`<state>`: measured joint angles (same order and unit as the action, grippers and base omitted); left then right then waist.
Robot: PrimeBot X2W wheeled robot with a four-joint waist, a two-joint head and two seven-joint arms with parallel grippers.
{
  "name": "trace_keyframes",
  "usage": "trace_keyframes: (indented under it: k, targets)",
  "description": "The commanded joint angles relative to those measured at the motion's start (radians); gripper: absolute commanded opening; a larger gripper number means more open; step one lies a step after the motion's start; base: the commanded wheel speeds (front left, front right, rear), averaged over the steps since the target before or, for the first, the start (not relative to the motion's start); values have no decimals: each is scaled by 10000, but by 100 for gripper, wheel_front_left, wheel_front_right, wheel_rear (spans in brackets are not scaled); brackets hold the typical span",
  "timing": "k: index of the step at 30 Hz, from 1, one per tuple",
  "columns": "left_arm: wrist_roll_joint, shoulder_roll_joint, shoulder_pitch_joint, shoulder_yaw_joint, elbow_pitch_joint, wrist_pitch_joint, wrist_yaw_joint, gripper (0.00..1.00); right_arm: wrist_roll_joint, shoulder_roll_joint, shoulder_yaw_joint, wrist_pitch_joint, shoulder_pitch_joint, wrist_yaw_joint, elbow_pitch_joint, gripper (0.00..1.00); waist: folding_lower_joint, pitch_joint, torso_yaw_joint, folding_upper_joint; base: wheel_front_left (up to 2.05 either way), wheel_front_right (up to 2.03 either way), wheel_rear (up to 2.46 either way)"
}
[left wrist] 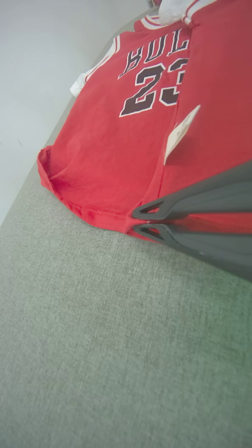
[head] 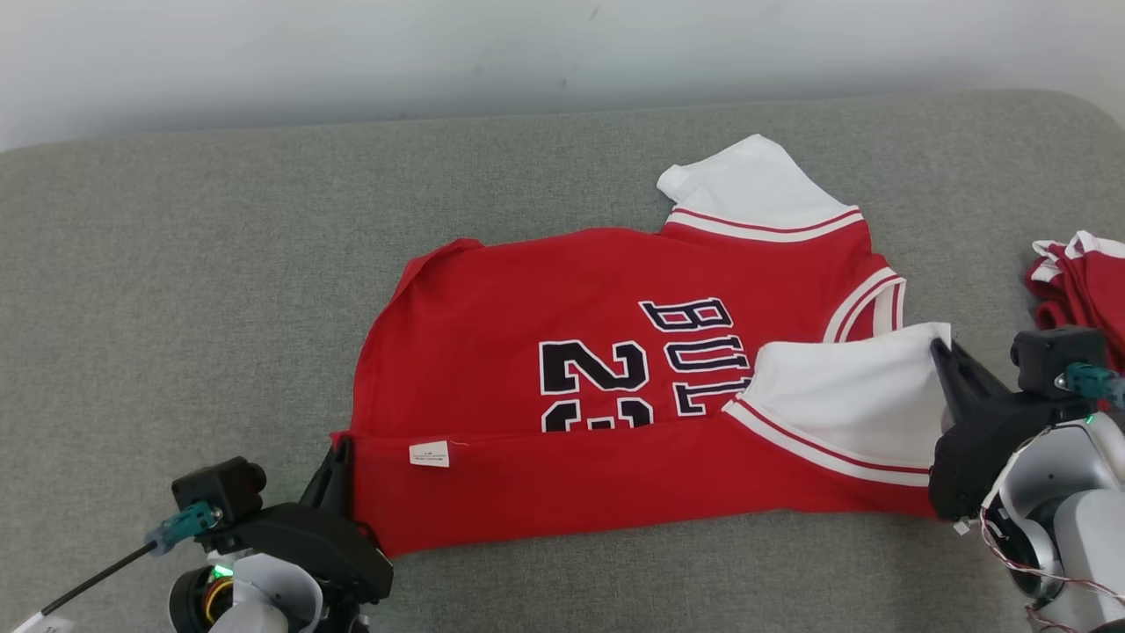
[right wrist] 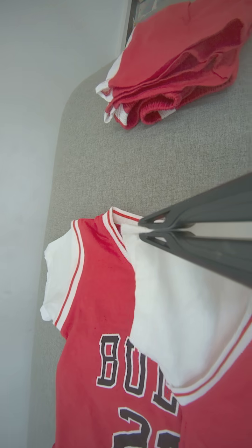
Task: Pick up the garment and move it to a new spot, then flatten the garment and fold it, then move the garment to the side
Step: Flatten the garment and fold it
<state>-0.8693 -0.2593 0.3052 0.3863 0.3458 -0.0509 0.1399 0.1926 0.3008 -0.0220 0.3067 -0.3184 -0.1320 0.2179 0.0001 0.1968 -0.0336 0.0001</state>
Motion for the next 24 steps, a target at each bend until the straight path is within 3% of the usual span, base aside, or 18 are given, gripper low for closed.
trace_keyframes:
  k: [1,2,3,13,24]
  targets:
    - [123,-22,117,36,66,-59,-55,28,-51,-36,-3,-32,-100,27,113,18,-1,1,6,-1,0,0,0]
    - [174,-19,168,47,136,-157,-57,48,-102,-82,2,-45,-136,27,235,42,-1,-5,9,-1,0,0,0]
    - [232,-19,219,61,194,-242,-50,100,-145,-150,99,-40,-166,27,404,100,-1,-18,12,-1,0,0,0]
    - [647,-50,332,228,667,-1001,-126,100,-455,-400,386,-247,-280,27,1009,100,-1,-541,0,-1,0,0,0]
    - [799,-423,747,355,801,-413,-3,100,-421,-472,443,593,-484,27,884,100,-1,-1180,-96,-1,0,0,0]
